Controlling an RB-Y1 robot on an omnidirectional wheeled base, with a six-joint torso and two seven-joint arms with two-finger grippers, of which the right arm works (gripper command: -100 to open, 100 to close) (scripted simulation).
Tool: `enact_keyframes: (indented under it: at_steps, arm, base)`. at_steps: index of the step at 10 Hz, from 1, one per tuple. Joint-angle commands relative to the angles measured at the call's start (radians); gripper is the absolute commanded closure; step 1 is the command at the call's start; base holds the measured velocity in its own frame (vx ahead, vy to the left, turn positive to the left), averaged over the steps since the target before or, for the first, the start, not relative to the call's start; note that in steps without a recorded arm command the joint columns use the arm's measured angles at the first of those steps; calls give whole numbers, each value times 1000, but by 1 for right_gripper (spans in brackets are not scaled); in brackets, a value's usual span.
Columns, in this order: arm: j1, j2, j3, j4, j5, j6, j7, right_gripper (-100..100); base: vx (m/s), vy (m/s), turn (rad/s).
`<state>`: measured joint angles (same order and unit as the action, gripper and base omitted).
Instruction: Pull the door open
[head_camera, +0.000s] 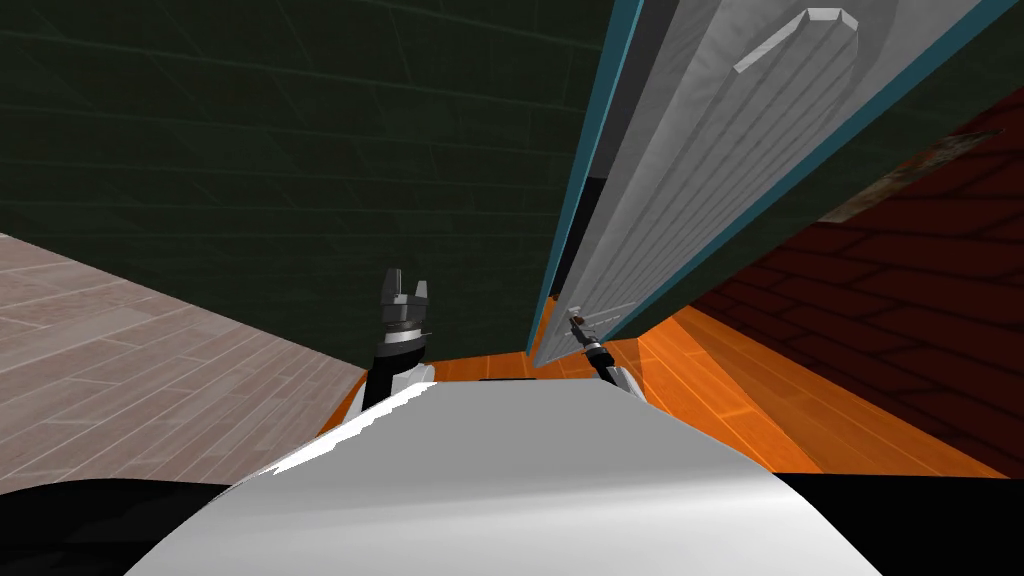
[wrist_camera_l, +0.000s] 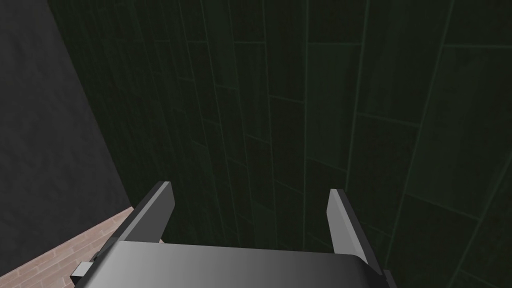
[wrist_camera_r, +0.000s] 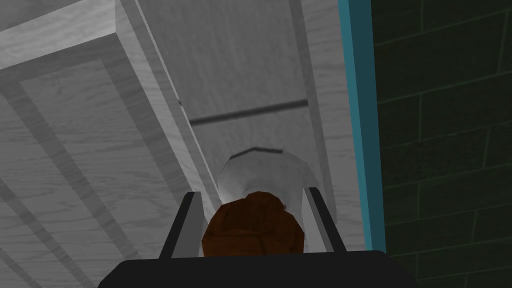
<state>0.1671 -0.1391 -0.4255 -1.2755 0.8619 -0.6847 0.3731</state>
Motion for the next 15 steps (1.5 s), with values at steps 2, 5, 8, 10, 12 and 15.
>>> enact_keyframes:
  at_steps: [2,5,8,10,12,15]
  arm:
    - [-4,-7,5,10,-59,12,-53,100]
    - [-10,-12,16,22,-116,21,-104,100]
    - [-17,-17,27,34,-172,30,-154,100]
    - [-24,-21,37,43,-216,37,-194,100]
    - [-31,-25,46,52,-260,44,-233,100]
    - [-38,-28,55,60,-304,51,-272,100]
  base:
    - [-106,-44,51]
    - [-95,-57,70]
    - [-81,-40,60]
    - [-71,-42,81]
    - [-74,-43,87]
    - [-74,-46,68]
